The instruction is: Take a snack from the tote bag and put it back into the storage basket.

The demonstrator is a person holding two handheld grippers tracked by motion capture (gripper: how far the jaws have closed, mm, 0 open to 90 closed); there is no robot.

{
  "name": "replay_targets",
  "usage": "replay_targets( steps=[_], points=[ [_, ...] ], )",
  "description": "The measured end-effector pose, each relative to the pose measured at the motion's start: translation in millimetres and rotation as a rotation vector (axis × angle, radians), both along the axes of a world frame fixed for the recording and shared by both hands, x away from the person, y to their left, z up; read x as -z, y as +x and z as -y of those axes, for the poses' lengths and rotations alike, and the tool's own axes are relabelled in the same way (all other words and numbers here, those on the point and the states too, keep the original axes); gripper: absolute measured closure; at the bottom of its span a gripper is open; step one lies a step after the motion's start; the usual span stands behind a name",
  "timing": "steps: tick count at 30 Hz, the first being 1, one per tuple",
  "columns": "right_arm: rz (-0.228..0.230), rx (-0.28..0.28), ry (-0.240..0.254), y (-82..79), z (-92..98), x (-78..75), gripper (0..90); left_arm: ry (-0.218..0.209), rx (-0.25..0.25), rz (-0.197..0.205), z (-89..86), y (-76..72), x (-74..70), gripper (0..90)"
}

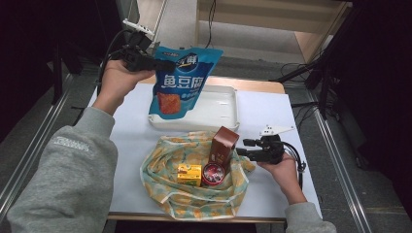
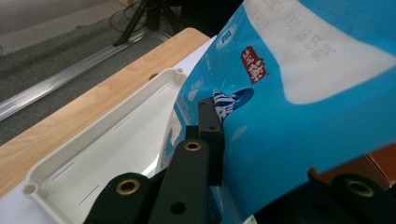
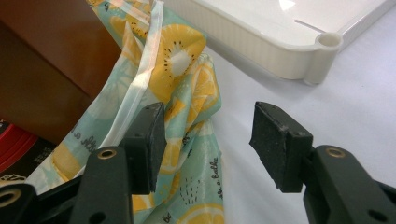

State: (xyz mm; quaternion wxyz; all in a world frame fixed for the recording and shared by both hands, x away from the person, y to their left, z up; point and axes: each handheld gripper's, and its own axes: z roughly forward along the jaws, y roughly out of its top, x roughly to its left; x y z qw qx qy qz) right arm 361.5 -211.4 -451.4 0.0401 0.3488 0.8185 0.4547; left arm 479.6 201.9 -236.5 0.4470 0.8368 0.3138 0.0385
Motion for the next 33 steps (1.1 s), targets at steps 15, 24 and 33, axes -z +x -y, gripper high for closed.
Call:
replay_targets(
  steps=[15, 24, 33],
  points=[
    [0.000, -0.005, -0.004, -2.7, -0.5, -0.5, 45.3, 0.005, -0.085, -0.037, 11.9, 43.5, 40.1, 88.4],
    [-0.005, 0.002, 0.001, -5.5, 2.7, -0.3, 45.3, -0.008, -0.136, -0.037, 11.3, 57.8, 58.2, 88.3],
    [-0.006, 0.001, -0.004, -6.4, 1.8, 0.3, 45.3, -0.008, -0.156, 0.000, 9.6, 58.2, 72.4, 87.6]
  ],
)
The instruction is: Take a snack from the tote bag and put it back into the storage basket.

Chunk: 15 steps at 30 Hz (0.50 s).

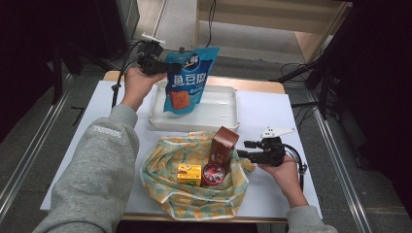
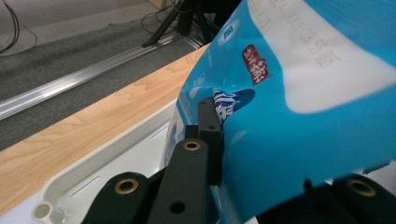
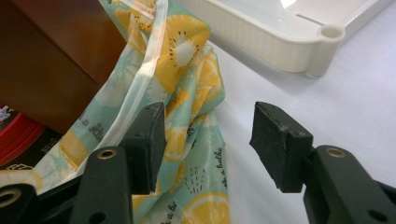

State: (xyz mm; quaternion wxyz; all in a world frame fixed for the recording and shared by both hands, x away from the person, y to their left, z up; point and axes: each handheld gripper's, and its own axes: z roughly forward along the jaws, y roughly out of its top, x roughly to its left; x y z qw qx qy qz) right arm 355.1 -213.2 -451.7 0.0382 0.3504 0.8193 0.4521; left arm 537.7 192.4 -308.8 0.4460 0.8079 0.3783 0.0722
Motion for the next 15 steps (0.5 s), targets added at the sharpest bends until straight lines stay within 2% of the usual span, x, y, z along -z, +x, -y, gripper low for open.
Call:
replay_targets(
  steps=[3, 8, 9, 10, 13, 15],
  points=[
    [0.006, -0.006, -0.004, 0.6, -0.9, 0.4, 45.4, -0.003, -0.002, -0.011, -2.3, 0.2, 6.7, 87.2],
    [0.003, -0.006, -0.008, 1.4, -2.1, 0.9, 45.4, -0.015, 0.009, -0.006, -0.9, -1.3, 10.9, 86.1],
    [0.003, -0.007, -0.007, 1.6, -2.5, 1.1, 45.4, -0.032, 0.030, -0.039, -0.3, -0.6, 14.0, 85.2],
    [0.003, -0.007, -0.007, 1.6, -2.5, 1.1, 45.4, -0.032, 0.030, -0.039, -0.3, -0.6, 14.0, 84.4],
    [0.000, -0.007, -0.011, 1.1, -2.6, 1.0, 45.4, -0.027, 0.030, -0.039, -0.7, -3.9, 15.9, 80.6],
    [0.002, -0.008, -0.009, 1.7, -2.3, 1.4, 45.4, -0.008, 0.030, -0.042, -0.5, -5.3, 16.7, 73.7]
  ],
)
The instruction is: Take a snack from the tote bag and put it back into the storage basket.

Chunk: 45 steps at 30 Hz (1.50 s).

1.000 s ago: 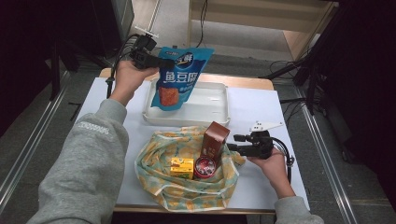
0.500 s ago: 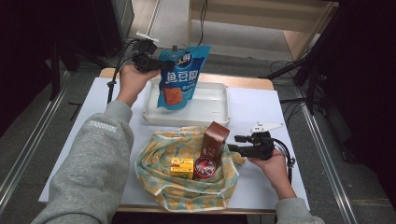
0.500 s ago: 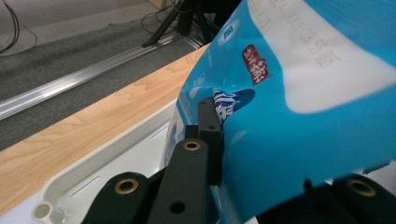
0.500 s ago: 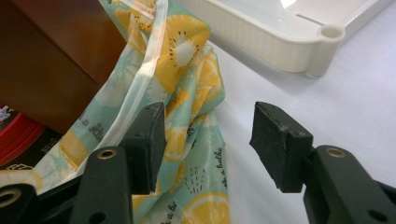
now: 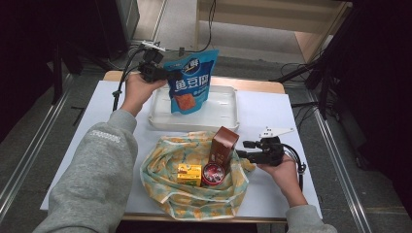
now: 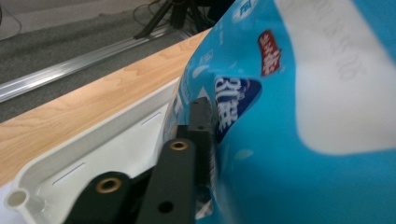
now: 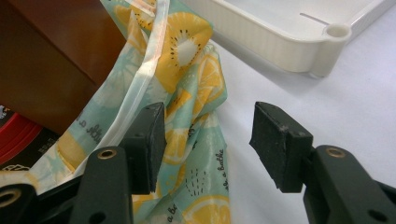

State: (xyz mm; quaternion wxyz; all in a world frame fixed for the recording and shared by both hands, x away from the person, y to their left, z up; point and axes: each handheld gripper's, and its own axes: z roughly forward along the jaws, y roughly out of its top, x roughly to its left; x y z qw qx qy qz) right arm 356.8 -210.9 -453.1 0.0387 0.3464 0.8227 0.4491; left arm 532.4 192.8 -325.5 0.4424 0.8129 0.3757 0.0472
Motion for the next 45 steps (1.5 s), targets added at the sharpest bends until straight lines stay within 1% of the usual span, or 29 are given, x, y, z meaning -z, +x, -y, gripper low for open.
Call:
replay_targets(
  steps=[2, 3, 4, 5, 6, 8, 9, 10, 16, 18, 20, 22, 24, 25, 27, 29, 30, 31, 32, 34, 35, 37, 38, 41, 43, 44, 45],
  points=[
    [0.000, 0.002, 0.000, 0.1, 0.4, -0.1, 45.4, 0.008, -0.002, -0.004, -1.1, -1.4, 0.6, 65.8],
    [0.000, 0.001, -0.001, 0.2, 0.6, -0.2, 45.4, 0.008, -0.002, -0.004, -1.1, -1.4, 0.6, 64.0],
    [0.001, 0.001, 0.000, 0.1, 0.4, -0.2, 45.4, -0.001, 0.005, -0.022, -2.7, -1.7, 0.8, 63.6],
    [0.001, 0.000, -0.002, -0.1, 0.4, -0.3, 45.4, 0.000, 0.009, -0.031, -3.8, -2.4, 0.8, 61.6],
    [0.002, -0.001, -0.003, -0.1, 0.4, -0.3, 45.4, 0.007, 0.006, -0.031, -5.2, -5.0, 1.4, 60.3],
    [0.002, -0.003, -0.005, -0.3, 0.4, -0.5, 45.4, 0.011, 0.006, -0.024, -7.7, -9.0, 2.6, 58.7],
    [0.003, -0.002, -0.007, -0.3, 0.4, -0.4, 45.4, 0.011, 0.006, -0.024, -7.7, -9.0, 2.6, 58.3],
    [0.004, -0.003, -0.007, -0.3, 0.6, -0.4, 45.4, 0.012, 0.002, -0.027, -11.0, -13.0, 5.1, 57.5],
    [0.005, 0.000, -0.007, 0.2, 0.6, -0.7, 45.4, 0.044, 0.002, -0.032, -18.7, -25.7, 14.1, 54.9],
    [0.007, -0.002, -0.011, 0.9, 0.5, -0.8, 45.4, 0.046, 0.001, -0.032, -20.9, -30.0, 17.7, 54.9],
    [0.009, -0.005, -0.010, 1.8, 0.3, -0.7, 45.4, 0.062, 0.004, -0.038, -22.9, -34.2, 22.3, 54.8],
    [0.006, -0.002, -0.007, 2.6, 0.0, -0.6, 45.4, 0.061, 0.001, -0.039, -25.1, -38.5, 27.5, 55.0],
    [0.004, -0.001, -0.008, 3.4, -0.2, -0.9, 45.4, 0.062, -0.002, -0.049, -27.1, -40.8, 32.6, 55.1],
    [0.004, -0.001, -0.008, 3.4, -0.2, -0.9, 45.4, 0.062, -0.002, -0.049, -27.1, -40.8, 32.6, 55.1],
    [0.013, -0.005, -0.008, 4.2, -0.8, -1.1, 45.4, 0.069, -0.006, -0.057, -28.4, -43.1, 40.4, 55.3],
    [0.013, -0.005, -0.008, 4.2, -0.9, -1.1, 45.4, 0.072, -0.005, -0.061, -28.5, -43.5, 42.9, 55.4],
    [0.013, -0.006, -0.010, 4.8, -1.1, -1.1, 45.5, 0.071, -0.008, -0.074, -28.0, -43.5, 47.9, 55.4],
    [0.013, -0.006, -0.010, 4.8, -1.1, -1.1, 45.5, 0.071, -0.008, -0.074, -28.0, -43.5, 47.9, 55.9],
    [0.013, -0.007, -0.008, 5.1, -1.2, -1.2, 45.4, 0.072, -0.008, -0.079, -27.1, -43.5, 52.9, 56.6],
    [0.015, -0.006, -0.007, 5.2, -1.4, -1.4, 45.5, 0.087, -0.013, -0.084, -25.0, -43.3, 58.2, 57.3],
    [0.015, -0.006, -0.007, 5.2, -1.4, -1.4, 45.5, 0.087, -0.013, -0.084, -25.0, -43.3, 58.2, 58.2],
    [0.014, -0.007, -0.007, 5.4, -1.5, -1.5, 45.6, 0.099, -0.023, -0.092, -23.0, -41.7, 63.7, 59.0],
    [0.013, -0.006, -0.009, 5.3, -1.7, -1.6, 45.7, 0.094, -0.029, -0.100, -22.3, -41.0, 65.5, 59.4],
    [0.016, -0.009, -0.010, 5.3, -1.9, -1.7, 45.8, 0.111, -0.045, -0.099, -19.5, -38.2, 70.3, 63.1],
    [0.017, -0.009, -0.010, 5.4, -1.8, -1.7, 45.8, 0.105, -0.047, -0.103, -18.9, -37.0, 71.6, 67.2],
    [0.016, -0.007, -0.010, 5.5, -1.4, -1.8, 45.9, 0.093, -0.054, -0.110, -17.2, -35.6, 73.3, 68.7],
    [0.017, -0.007, -0.008, 5.6, -1.1, -1.7, 45.9, 0.093, -0.054, -0.110, -17.2, -35.6, 73.3, 72.3]
  ],
)
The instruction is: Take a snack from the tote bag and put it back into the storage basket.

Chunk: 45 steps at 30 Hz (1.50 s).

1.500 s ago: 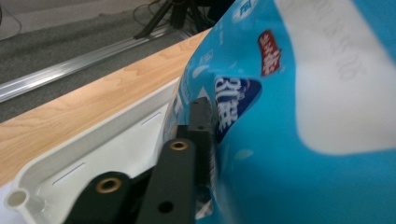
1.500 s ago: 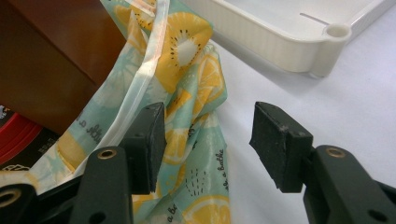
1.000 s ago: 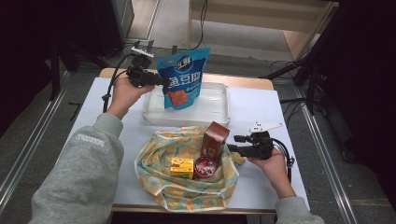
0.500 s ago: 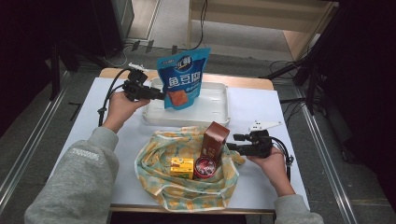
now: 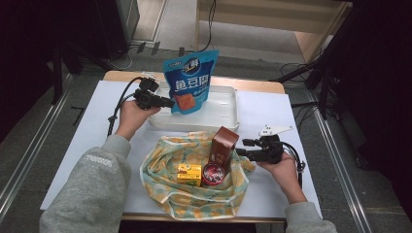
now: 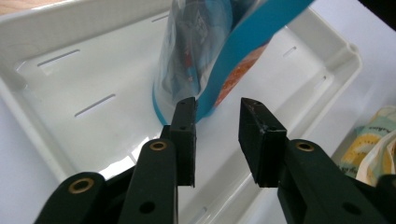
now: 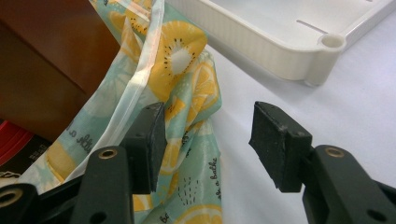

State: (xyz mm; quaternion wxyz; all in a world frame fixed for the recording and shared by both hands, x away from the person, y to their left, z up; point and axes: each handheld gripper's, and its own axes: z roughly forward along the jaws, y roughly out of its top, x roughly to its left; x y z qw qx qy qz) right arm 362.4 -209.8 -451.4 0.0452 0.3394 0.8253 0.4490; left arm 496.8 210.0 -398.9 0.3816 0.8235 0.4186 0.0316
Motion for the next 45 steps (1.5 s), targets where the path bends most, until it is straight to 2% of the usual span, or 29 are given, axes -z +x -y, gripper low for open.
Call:
replay_targets(
  steps=[3, 4, 6, 8, 14, 20, 24, 26, 28, 29, 30, 34, 40, 45],
  points=[
    [-0.001, 0.001, -0.001, -0.3, 0.3, -0.3, 46.0, 0.006, -0.022, -0.007, 3.0, 2.1, 2.3, 76.6],
    [0.001, -0.001, 0.000, -0.3, 0.5, -0.5, 46.1, -0.009, -0.045, -0.021, 1.8, 4.4, 3.5, 87.5],
    [0.002, -0.002, 0.000, -0.3, 0.6, -0.6, 46.2, -0.015, -0.047, -0.015, 1.5, 5.9, 4.3, 89.9],
    [0.006, -0.003, 0.001, -0.1, 0.6, -0.6, 46.3, -0.024, -0.052, -0.021, 2.4, 7.3, 4.5, 90.0],
    [0.005, -0.001, 0.004, -0.3, 0.3, -0.9, 46.5, -0.014, -0.058, -0.015, 8.1, 12.0, 4.0, 90.0],
    [0.006, -0.001, 0.005, -0.6, 1.1, -1.3, 46.7, -0.029, -0.069, -0.007, 12.6, 19.3, 5.9, 90.0],
    [0.001, -0.003, 0.004, -1.7, 1.6, -1.9, 46.7, -0.067, -0.076, 0.002, 13.5, 25.2, 9.8, 90.0],
    [0.003, -0.002, 0.006, -1.9, 1.8, -1.9, 46.7, -0.081, -0.070, -0.008, 13.5, 29.0, 10.7, 90.0],
    [0.006, -0.001, 0.004, -1.9, 2.0, -1.9, 46.7, -0.068, -0.072, -0.004, 15.1, 30.5, 9.5, 90.0],
    [0.005, -0.001, 0.004, -2.2, 2.4, -2.0, 46.7, -0.039, -0.059, 0.002, 18.9, 33.3, 7.0, 90.0],
    [0.005, 0.000, 0.004, -2.4, 2.6, -2.1, 46.7, -0.037, -0.059, 0.005, 20.2, 34.4, 6.5, 90.0],
    [0.009, 0.003, 0.008, -3.8, 4.5, -2.1, 46.7, -0.053, -0.076, 0.004, 19.0, 39.6, 8.4, 90.0],
    [0.010, 0.007, 0.011, -7.4, 7.0, -2.6, 46.8, -0.036, -0.080, 0.000, 18.6, 47.5, 6.8, 90.0],
    [0.011, 0.012, 0.011, -10.8, 8.9, -3.0, 46.8, -0.060, -0.103, -0.005, 14.0, 52.0, 8.5, 88.9]
  ],
)
